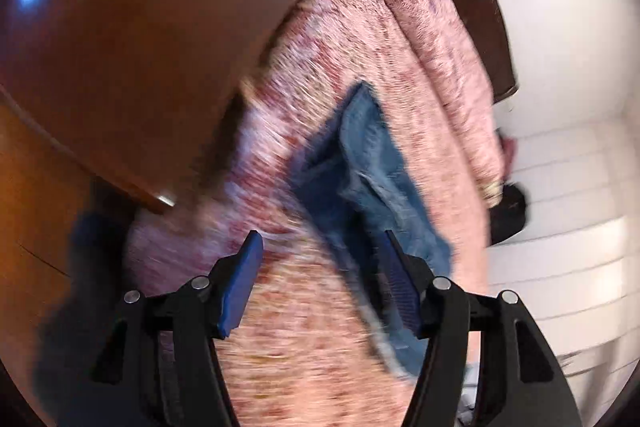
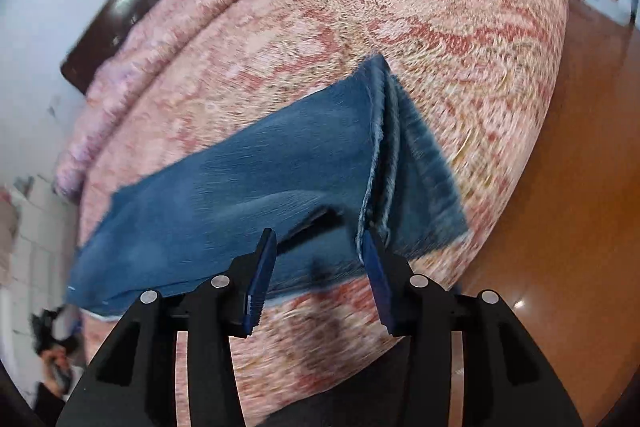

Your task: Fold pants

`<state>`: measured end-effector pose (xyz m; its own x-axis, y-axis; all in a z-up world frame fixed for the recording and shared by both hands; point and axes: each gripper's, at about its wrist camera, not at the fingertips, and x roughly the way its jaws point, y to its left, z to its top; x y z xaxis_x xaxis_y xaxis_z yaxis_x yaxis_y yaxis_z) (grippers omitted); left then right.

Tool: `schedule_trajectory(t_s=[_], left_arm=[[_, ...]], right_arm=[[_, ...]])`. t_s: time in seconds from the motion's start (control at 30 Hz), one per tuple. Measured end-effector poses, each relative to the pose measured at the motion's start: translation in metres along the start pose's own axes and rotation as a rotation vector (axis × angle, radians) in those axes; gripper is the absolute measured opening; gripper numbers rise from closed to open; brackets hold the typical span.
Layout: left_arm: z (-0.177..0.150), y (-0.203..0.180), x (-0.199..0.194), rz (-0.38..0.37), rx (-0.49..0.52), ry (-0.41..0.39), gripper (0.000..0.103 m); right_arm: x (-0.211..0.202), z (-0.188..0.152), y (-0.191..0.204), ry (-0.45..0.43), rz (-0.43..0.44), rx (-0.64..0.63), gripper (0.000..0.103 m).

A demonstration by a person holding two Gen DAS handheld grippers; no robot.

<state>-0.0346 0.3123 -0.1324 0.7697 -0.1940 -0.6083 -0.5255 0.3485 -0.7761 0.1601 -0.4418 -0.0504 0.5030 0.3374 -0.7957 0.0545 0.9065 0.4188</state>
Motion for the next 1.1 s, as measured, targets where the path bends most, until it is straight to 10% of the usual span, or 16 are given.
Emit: schedule_trajectory(t_s=[0.37, 0.67, 0.93, 1.1], left_arm=[[-0.002, -0.035, 0.031, -0.168, -0.074, -0.019, 0.044], [0.005, -0.061, 0.064, -0.144, -0.035, 0.007, 0.015], [0.023, -0.084, 0.064, -0.123, 0.017, 0.045, 0.012], [0.029, -0.088, 0.065, -0.108, 0.041, 0.069, 0.012]], right_arm=[[-0.014, -0.034, 0.014, 0.010, 0.080, 0.046, 0.044], [-0.026, -0.051, -0.047, -0.101, 0.298, 0.586, 0.057], [0.010, -0.036, -0.049, -0.081, 0.452, 0.811, 0.046], [0.039, -0.032, -0.057, -0.045, 0.359, 0.923, 0.043]])
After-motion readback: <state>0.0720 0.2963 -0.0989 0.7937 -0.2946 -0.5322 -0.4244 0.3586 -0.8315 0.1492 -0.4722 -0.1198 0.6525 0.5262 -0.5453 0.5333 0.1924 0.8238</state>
